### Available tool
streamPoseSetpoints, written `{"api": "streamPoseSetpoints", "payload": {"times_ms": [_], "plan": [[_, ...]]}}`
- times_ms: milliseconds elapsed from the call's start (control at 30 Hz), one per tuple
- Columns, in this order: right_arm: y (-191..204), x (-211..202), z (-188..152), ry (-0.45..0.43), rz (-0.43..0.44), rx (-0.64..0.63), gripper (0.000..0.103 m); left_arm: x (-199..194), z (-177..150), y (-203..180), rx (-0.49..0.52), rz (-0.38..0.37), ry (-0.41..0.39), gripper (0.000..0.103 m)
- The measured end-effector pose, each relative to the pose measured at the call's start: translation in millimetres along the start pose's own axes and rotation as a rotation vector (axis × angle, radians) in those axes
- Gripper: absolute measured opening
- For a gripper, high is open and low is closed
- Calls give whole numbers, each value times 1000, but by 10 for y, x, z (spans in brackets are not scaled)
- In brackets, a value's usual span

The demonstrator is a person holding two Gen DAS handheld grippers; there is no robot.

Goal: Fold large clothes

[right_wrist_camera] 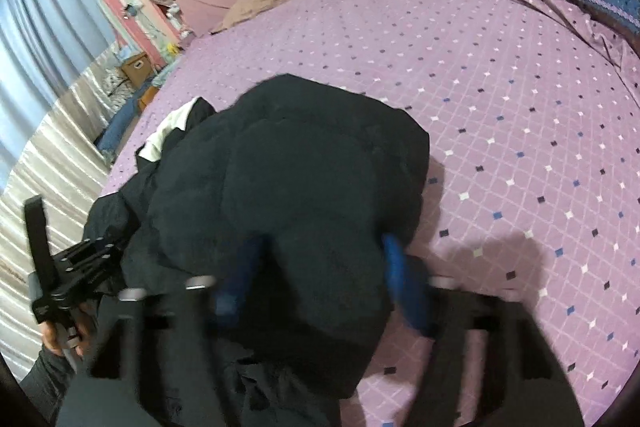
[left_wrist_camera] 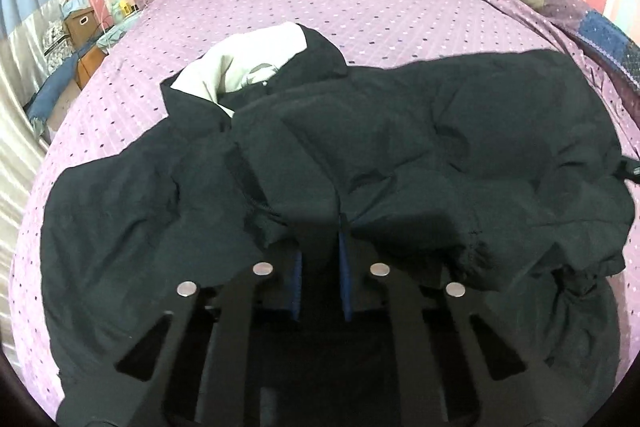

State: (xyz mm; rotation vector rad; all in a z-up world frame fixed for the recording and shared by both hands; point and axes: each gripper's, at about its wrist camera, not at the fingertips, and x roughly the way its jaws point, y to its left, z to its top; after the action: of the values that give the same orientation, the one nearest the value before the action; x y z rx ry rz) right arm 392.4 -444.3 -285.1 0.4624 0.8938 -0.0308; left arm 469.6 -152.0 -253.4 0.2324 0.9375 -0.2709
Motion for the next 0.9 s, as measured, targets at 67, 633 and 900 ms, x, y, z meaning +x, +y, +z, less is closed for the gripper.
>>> {"api": "streamPoseSetpoints", "payload": {"times_ms": [67, 633, 900], "plan": [[-2, -10, 9, -6, -7, 17, 17, -62, 34, 38, -15, 9, -9, 11], [1219, 147, 28, 18, 31, -153, 3, -1132, -182, 1226, -50, 137, -145, 10], [2016, 568, -251, 84, 25, -277, 2, -1047, -655, 1993, -155, 186, -69, 11]]}}
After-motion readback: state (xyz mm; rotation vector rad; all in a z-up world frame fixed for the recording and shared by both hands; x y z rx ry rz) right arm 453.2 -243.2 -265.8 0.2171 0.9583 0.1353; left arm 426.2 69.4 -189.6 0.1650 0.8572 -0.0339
